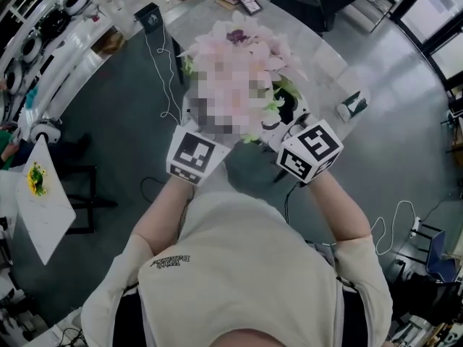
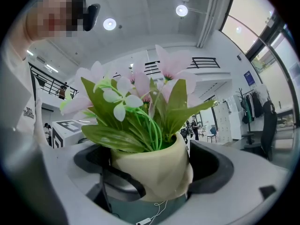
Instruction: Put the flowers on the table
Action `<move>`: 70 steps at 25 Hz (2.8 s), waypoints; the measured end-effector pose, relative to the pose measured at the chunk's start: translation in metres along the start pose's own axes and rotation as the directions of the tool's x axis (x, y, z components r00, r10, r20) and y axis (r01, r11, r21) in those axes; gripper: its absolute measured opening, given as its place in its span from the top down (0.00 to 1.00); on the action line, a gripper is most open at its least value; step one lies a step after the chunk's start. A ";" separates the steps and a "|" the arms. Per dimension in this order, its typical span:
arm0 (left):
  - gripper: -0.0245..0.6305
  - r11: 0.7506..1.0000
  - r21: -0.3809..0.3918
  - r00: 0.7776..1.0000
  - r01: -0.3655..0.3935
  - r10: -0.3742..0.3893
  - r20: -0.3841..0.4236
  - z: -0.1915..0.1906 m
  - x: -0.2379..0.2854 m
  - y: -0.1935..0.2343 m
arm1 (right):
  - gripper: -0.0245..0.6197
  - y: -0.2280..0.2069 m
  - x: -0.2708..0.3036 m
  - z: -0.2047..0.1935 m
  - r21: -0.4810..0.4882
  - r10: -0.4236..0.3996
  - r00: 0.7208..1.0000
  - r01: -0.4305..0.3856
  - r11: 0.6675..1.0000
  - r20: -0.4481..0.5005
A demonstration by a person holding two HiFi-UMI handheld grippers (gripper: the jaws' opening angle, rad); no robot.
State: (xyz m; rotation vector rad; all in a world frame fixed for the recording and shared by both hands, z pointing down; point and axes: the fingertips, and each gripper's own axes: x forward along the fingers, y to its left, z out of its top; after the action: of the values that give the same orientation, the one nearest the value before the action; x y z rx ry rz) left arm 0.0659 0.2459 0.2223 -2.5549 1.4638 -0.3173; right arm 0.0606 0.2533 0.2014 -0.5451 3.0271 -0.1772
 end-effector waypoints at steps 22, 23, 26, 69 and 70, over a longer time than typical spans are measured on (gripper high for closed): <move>0.21 0.998 -0.013 0.998 0.060 -0.060 -0.005 -0.041 0.099 0.181 | 0.15 -0.127 0.168 0.007 0.023 -0.054 0.998 0.054 0.998 -0.017; 0.21 0.998 -0.013 0.998 0.064 -0.064 -0.004 -0.043 0.102 0.192 | 0.15 -0.133 0.179 0.009 0.023 -0.058 0.998 0.058 0.998 -0.016; 0.21 0.997 -0.004 0.997 0.074 -0.074 0.002 -0.048 0.113 0.226 | 0.15 -0.149 0.211 0.012 0.019 -0.069 0.998 0.069 0.997 -0.005; 0.21 0.963 0.025 0.962 0.270 -0.270 0.038 -0.064 0.304 0.290 | 0.15 -0.349 0.249 0.017 0.018 -0.268 0.963 0.269 0.963 -0.031; 0.21 0.961 0.035 0.960 0.275 -0.277 0.044 -0.064 0.314 0.292 | 0.15 -0.359 0.249 0.017 0.012 -0.276 0.961 0.276 0.961 -0.031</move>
State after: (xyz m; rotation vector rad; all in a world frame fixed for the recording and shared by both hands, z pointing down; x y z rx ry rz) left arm -0.0383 -0.1747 0.2379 -2.7239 1.0764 -0.3087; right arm -0.0478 -0.1703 0.2187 -0.9712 2.9596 -0.2235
